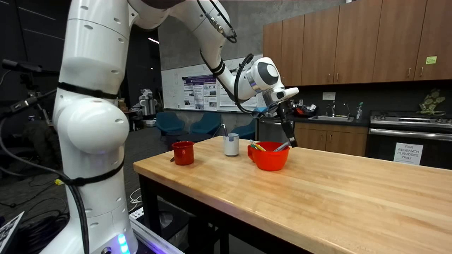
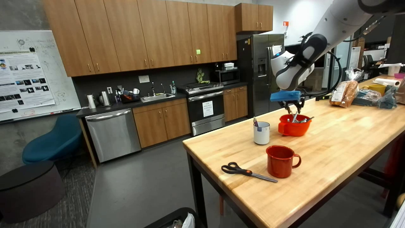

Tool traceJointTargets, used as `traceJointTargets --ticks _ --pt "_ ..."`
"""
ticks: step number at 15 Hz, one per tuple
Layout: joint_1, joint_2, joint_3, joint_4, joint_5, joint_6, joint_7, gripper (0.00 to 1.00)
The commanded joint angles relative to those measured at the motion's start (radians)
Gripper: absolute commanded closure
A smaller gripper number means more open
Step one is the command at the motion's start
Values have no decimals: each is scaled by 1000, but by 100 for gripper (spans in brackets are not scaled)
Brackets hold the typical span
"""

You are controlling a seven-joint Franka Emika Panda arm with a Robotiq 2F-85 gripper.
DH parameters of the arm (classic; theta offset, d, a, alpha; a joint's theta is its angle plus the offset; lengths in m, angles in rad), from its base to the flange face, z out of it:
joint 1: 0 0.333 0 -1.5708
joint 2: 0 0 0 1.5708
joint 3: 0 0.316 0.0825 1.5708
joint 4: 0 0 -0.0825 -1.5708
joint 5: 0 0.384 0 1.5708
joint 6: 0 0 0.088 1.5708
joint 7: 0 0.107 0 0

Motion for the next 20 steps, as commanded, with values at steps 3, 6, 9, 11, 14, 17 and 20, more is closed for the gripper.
traceJointTargets --ticks 3,6,9,11,14,17,20 --pt "26 4 -25 17 -4 8 14 94" --pt "30 1 -27 16 -7 11 15 94" --pt "30 -4 -25 13 -2 26 7 68" --pt "33 -8 -25 8 -13 52 -1 56" --pt "33 -10 -23 3 -8 100 -36 36" --pt "40 -18 -24 -10 -24 136 -86 16" --pt "43 -28 -28 -25 -31 151 -147 0"
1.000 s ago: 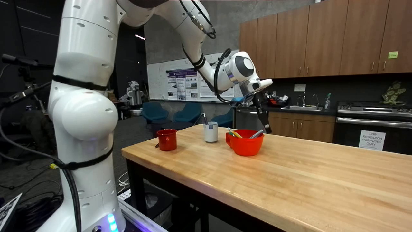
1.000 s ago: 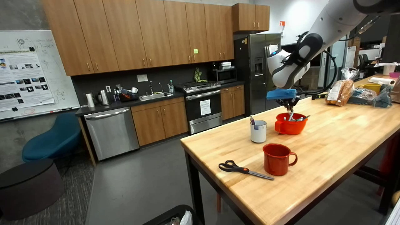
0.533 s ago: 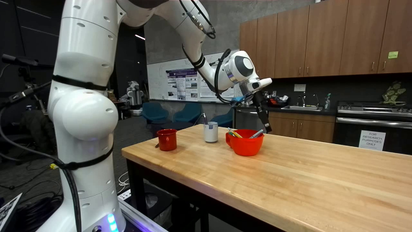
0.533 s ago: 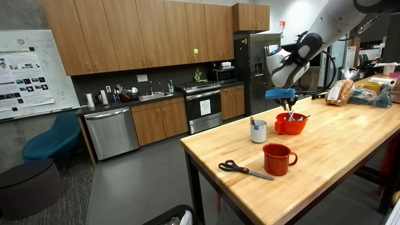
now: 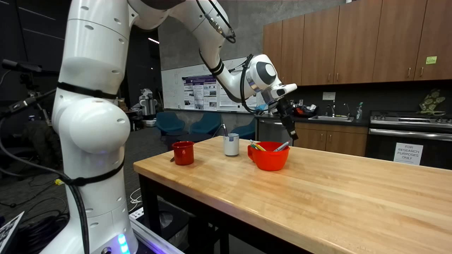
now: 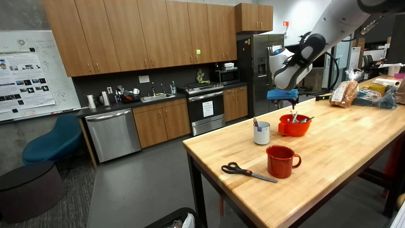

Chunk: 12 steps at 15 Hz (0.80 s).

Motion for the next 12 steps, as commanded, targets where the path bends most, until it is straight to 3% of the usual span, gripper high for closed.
traceJointTargets --ticks 1,9,10,12 --pt "17 -31 -22 -38 -29 27 -64 0" --pt "13 -32 -34 -80 -5 54 -140 0" --pt "13 -32 -35 -83 -4 58 -144 25" --pt "14 -33 -36 -88 -3 65 -149 32"
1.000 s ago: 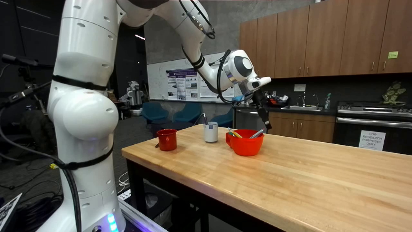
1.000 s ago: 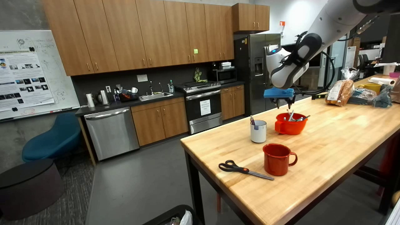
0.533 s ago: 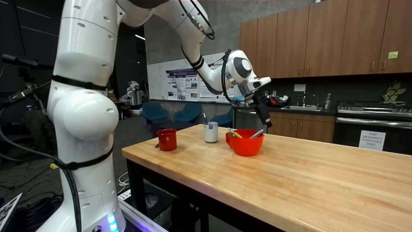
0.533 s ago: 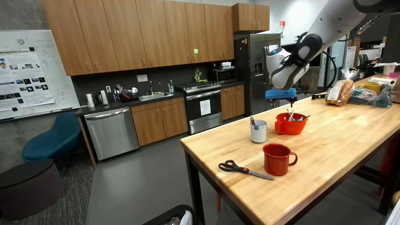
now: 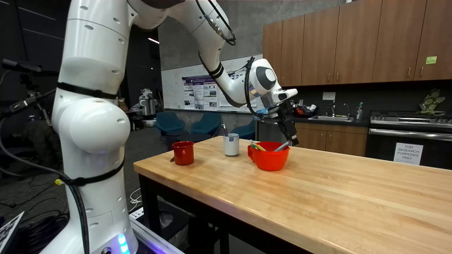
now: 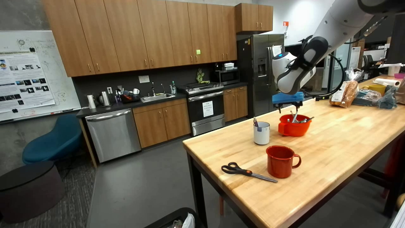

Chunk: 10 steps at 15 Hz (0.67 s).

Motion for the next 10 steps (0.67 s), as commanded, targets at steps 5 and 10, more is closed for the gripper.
traceJointTargets --ticks 5,10 --pt "17 -31 -21 -32 -6 30 -19 72" --pt "21 -44 -26 -27 -15 50 -10 100"
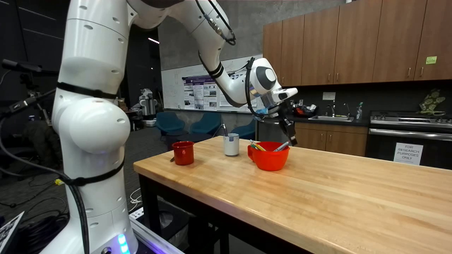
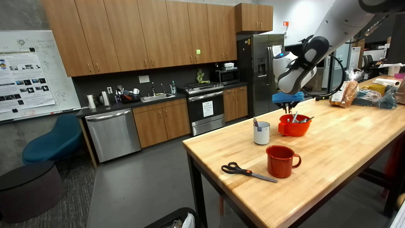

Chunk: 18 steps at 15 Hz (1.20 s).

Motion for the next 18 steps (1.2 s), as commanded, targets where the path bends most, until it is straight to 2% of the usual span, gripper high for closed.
traceJointTargets --ticks 1,2,3,4,6,15,18 --pt "21 -45 -22 -20 -17 20 -5 100" --pt "23 -49 -24 -18 -28 24 0 100" --pt "21 -54 -23 -18 -25 24 -8 74" --pt "20 -61 -21 -21 -22 22 -13 73" --pt "17 -89 -14 -37 -13 18 -35 63" --pt "2 -200 12 -148 -4 -17 -140 2" --pt "-3 -211 19 -185 0 -4 -151 0"
